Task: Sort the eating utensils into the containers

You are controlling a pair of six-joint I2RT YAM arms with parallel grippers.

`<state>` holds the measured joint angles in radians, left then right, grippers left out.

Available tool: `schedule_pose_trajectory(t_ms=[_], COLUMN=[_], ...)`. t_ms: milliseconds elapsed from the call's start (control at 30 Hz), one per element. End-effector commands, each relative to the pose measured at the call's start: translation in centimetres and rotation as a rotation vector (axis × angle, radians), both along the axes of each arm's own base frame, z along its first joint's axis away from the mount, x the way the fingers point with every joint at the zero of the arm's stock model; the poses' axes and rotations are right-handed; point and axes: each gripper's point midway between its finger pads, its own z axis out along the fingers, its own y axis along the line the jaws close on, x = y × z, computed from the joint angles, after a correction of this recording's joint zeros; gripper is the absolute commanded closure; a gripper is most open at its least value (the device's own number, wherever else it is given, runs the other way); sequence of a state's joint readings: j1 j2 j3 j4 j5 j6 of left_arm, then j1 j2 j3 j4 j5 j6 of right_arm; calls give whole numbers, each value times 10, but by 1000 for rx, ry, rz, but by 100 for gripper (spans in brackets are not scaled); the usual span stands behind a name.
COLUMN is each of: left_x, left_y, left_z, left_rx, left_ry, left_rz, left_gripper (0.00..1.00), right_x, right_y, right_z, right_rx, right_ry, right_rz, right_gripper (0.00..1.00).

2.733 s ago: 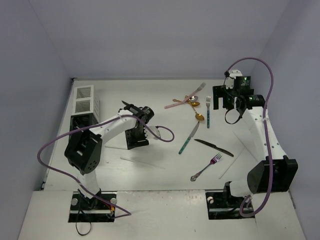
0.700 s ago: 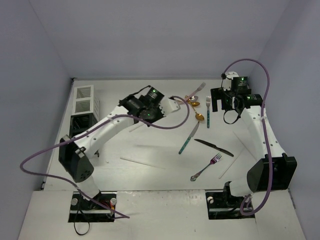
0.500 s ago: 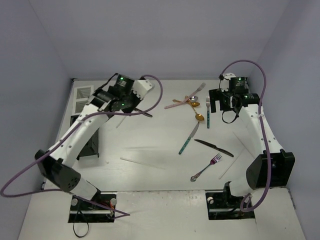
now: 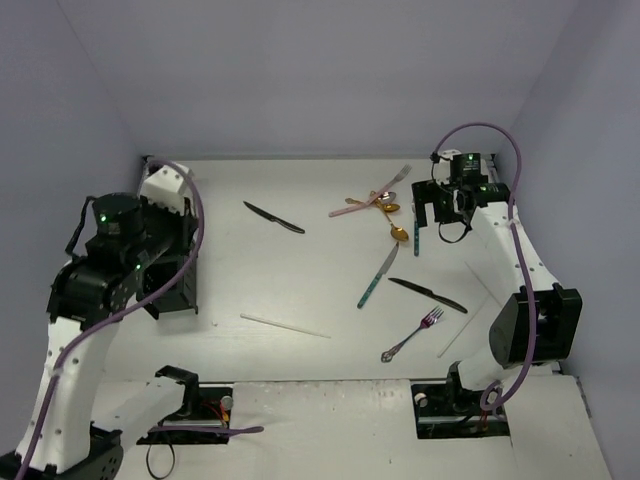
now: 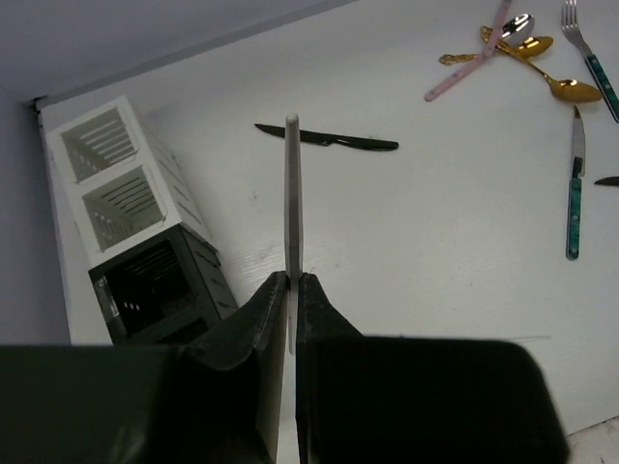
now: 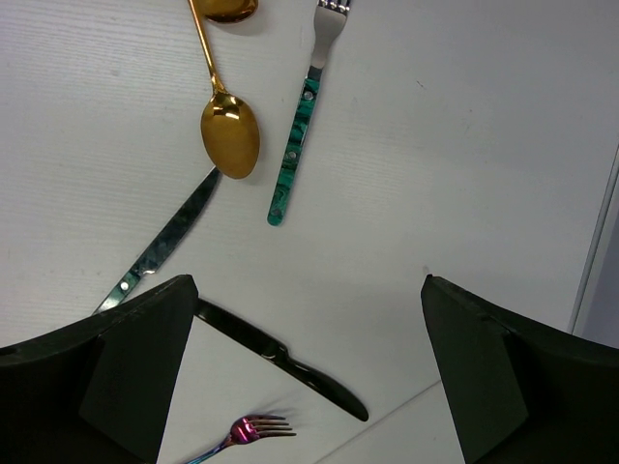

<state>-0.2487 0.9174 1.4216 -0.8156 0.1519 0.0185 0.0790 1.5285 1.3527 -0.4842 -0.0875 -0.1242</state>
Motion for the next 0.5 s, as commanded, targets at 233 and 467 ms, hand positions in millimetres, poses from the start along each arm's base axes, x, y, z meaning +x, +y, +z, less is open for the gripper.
schedule_pose_trajectory(t_ms=[233, 467], left_x=[18, 34], left_y=[91, 110], left_z=[-14, -27], left_rx=[38, 6], left_ry=[8, -30], left_rz=[437, 473], left_gripper=[100, 100], right_x=[16, 14], right_y=[15, 16], right_z=[21, 18], right_rx=[24, 24], right_ry=[-59, -52], right_rz=[41, 50], right_gripper=[0, 0])
